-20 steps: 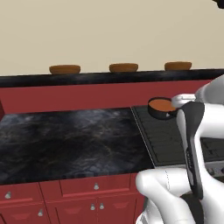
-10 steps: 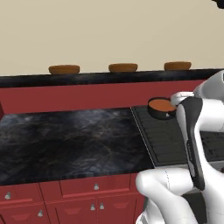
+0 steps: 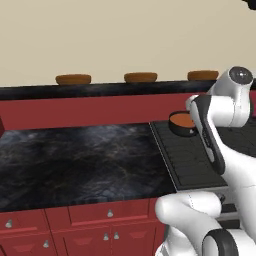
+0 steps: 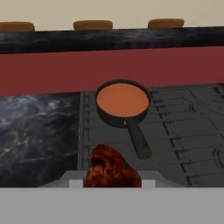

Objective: Retrieve the chicken drumstick from the fridge and place it on the saucepan with marinade on the stove.

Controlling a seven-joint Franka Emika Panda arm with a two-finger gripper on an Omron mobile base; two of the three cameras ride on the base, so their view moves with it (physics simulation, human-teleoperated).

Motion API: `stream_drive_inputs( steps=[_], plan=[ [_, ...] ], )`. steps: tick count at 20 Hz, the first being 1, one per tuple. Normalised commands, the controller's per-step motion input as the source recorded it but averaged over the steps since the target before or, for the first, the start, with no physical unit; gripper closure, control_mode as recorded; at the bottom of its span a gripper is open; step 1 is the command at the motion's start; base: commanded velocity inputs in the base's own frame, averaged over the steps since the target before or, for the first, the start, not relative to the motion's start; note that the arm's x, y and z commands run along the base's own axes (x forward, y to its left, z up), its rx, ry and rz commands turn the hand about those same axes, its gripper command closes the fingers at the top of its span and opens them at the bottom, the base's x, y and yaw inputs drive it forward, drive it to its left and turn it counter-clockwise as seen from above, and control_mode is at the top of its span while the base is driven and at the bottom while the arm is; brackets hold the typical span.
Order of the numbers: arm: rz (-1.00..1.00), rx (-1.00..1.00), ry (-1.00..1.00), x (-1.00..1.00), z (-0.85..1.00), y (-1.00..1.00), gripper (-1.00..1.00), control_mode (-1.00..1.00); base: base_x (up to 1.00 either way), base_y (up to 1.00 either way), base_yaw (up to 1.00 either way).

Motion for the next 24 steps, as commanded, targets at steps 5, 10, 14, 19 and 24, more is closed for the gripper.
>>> stream_drive_inputs(
  steps=[5, 10, 14, 19, 24],
  plan=[
    [0.0, 0.0, 0.02, 0.88, -0.56, -0.49, 1.0, -1.0, 0.0, 0.0, 0.0],
    [0.01, 0.0, 0.06, 1.0, -0.4, -0.31, 1.0, -1.0, 0.0, 0.0, 0.0],
    [0.04, 0.0, 0.08, 1.0, -0.28, -0.21, 1.0, -1.0, 0.0, 0.0, 0.0],
    [0.06, 0.0, 0.07, 0.79, -0.29, -0.21, 1.0, -1.0, 0.0, 0.0, 0.0],
    [0.06, 0.0, 0.04, 0.69, -0.29, -0.3, 1.0, -1.0, 0.0, 0.0, 0.0]
  ],
)
